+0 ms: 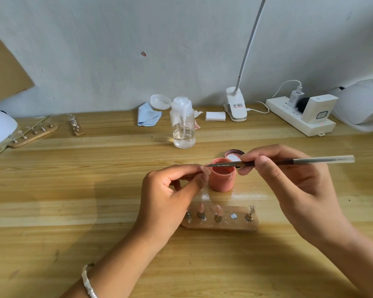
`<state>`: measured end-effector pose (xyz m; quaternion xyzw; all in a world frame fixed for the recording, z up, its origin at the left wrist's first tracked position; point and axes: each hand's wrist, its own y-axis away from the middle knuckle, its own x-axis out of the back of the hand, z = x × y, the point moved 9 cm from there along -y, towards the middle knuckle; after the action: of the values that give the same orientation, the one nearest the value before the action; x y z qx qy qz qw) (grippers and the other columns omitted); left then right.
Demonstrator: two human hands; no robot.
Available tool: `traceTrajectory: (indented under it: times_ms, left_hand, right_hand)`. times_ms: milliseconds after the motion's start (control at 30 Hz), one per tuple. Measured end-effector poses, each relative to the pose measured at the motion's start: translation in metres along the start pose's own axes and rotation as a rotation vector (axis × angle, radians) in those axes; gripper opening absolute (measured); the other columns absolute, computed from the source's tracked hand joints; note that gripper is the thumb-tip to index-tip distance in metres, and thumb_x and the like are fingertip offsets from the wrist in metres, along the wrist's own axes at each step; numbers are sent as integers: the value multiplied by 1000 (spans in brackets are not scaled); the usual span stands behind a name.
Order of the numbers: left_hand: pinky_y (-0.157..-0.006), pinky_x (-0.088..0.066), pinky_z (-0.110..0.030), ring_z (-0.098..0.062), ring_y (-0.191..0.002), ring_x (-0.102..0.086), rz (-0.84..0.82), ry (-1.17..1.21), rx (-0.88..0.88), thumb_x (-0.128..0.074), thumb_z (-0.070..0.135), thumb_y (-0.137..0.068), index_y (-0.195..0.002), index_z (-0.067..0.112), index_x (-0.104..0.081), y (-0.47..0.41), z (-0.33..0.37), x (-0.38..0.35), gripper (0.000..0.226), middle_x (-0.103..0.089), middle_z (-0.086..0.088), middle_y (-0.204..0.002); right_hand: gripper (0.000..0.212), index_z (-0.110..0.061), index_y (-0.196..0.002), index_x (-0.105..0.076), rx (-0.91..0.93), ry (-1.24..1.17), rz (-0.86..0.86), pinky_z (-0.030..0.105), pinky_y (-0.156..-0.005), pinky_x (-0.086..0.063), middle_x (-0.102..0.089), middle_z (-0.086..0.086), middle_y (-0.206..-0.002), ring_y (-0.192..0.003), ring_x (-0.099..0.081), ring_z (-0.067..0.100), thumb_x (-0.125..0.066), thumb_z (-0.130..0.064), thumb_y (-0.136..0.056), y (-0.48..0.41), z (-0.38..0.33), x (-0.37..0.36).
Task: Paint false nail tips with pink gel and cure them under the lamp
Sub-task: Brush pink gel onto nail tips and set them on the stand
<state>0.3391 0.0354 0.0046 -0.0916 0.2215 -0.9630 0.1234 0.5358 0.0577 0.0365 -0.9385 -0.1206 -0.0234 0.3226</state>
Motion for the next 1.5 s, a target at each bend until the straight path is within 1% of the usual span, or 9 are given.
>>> traceTrajectory:
  times_ms: [167,467,567,633,733,933,1100,1233,1500]
  left_hand:
    - [-69,-48,-9,-2,-79,-71,-6,3,-22,-78,17,-77,-91,21,-78,1,2,0,14,-77,13,-86]
    - [-74,-51,-11,-4,-90,-72,-19,33,-38,-76,21,-82,-93,25,-79,0,5,-2,12,-77,14,-93]
    - [-65,-50,-10,1,-86,-71,-27,33,-46,-75,24,-82,-93,28,-78,1,6,-3,12,-77,16,-92]
    - [-70,-49,-8,2,-87,-70,-31,32,-50,-74,23,-82,-93,28,-78,1,7,-4,13,-77,17,-92]
    - [-76,-48,-8,2,-90,-70,-33,26,-47,-74,20,-82,-94,25,-78,1,6,-4,14,-77,16,-93]
    - [-71,-50,-10,-1,-90,-72,-28,17,-15,-73,25,-84,-95,26,-78,1,3,-4,12,-77,15,-92]
    - [-64,-50,-10,3,-85,-70,-21,7,5,-74,28,-81,-96,19,-80,1,-1,-2,18,-77,14,-92]
    - [-76,-49,-9,-1,-91,-71,-20,0,-1,-75,25,-79,-95,18,-79,0,-1,-2,18,-77,14,-92]
    - [-78,-51,-11,-3,-93,-72,-32,24,0,-75,23,-83,-95,25,-78,1,3,-3,13,-77,15,-93]
  right_hand:
    - [26,-21,-104,-74,-14,-14,-34,36,-90,-54,-76,3,-93,-97,-71,28,-59,-42,-98,1,0,-3]
    - [19,-9,-88,-71,-15,-47,25,17,-82,-49,-73,-7,-78,-85,-69,11,-57,-21,-94,-1,2,4]
    - [18,-17,-95,-73,1,-43,8,19,-85,-50,-75,-5,-84,-88,-71,14,-60,-30,-97,-1,-1,1]
    - [22,-19,-101,-73,1,-33,-17,22,-87,-51,-76,-1,-89,-93,-72,19,-59,-36,-100,0,-2,-3]
    - [20,-21,-102,-74,-9,-28,-36,24,-87,-52,-76,0,-91,-94,-72,22,-58,-32,-100,1,-1,-6]
    - [25,-6,-83,-71,-3,-19,31,18,-83,-48,-72,-8,-76,-86,-69,12,-55,-23,-93,0,-1,4]
    - [17,-15,-93,-72,4,-20,15,16,-84,-49,-75,-7,-83,-88,-71,11,-58,-23,-99,0,-3,1]
    - [21,-22,-101,-74,-9,-28,-30,21,-87,-51,-76,-1,-90,-94,-72,19,-59,-37,-100,1,-2,-5]
    - [26,-7,-86,-71,-5,-21,25,19,-85,-49,-72,-7,-77,-87,-70,13,-55,-25,-95,0,0,4]
